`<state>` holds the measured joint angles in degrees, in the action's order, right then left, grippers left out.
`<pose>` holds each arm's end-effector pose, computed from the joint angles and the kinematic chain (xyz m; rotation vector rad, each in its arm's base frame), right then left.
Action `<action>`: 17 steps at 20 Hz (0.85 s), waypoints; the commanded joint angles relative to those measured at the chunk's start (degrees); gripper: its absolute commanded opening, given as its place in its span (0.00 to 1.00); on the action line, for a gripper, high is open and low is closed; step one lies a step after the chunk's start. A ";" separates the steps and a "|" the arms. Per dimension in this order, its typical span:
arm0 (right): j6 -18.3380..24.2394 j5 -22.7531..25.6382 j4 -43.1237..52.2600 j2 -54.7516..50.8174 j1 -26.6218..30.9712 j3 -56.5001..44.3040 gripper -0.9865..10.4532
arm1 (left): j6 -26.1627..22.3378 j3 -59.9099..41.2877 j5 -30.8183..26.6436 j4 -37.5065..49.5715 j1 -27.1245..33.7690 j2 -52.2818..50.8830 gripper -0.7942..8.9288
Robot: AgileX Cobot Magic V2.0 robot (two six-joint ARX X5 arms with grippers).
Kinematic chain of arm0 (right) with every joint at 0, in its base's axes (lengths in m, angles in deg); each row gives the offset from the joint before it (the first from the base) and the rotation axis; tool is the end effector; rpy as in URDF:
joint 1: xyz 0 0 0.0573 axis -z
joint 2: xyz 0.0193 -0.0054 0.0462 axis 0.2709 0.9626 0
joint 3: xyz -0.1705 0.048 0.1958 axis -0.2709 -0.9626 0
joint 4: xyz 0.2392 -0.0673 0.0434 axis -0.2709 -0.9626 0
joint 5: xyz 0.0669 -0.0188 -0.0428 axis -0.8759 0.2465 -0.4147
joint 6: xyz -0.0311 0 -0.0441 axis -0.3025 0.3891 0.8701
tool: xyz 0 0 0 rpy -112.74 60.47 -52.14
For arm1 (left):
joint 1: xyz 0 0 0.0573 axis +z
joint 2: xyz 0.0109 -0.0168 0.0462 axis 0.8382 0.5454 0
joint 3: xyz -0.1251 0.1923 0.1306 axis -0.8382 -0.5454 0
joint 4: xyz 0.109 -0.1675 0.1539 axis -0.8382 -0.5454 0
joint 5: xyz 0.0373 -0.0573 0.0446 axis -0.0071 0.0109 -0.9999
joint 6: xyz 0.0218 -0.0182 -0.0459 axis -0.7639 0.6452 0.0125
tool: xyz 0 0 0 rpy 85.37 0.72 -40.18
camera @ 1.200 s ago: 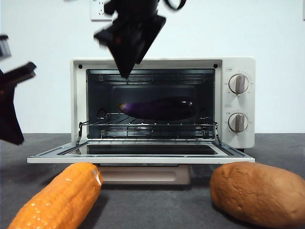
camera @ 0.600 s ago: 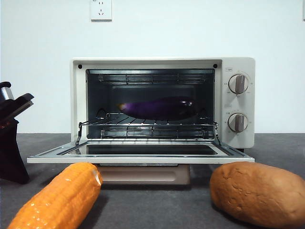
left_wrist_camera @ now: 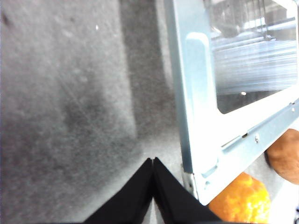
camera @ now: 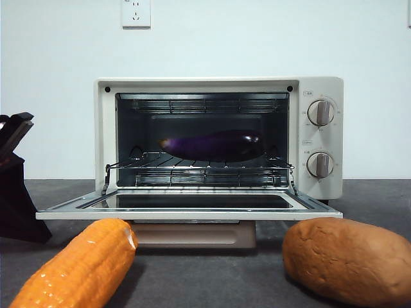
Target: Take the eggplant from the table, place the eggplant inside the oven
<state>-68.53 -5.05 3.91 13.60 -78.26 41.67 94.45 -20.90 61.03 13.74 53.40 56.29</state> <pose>0.0849 0.1507 0.4376 -0.5499 0.3955 0.9077 0.2325 -0.0347 0.1264 -0.5384 1.1430 -0.6580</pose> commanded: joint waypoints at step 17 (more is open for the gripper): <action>-6.03 0.00 -7.85 -6.93 -0.77 1.33 0.09 | -1.49 2.69 12.07 3.13 0.35 4.57 0.09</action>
<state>-72.91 -5.05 -3.80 6.48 -78.31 41.69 94.21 -19.64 69.27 15.71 54.25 59.64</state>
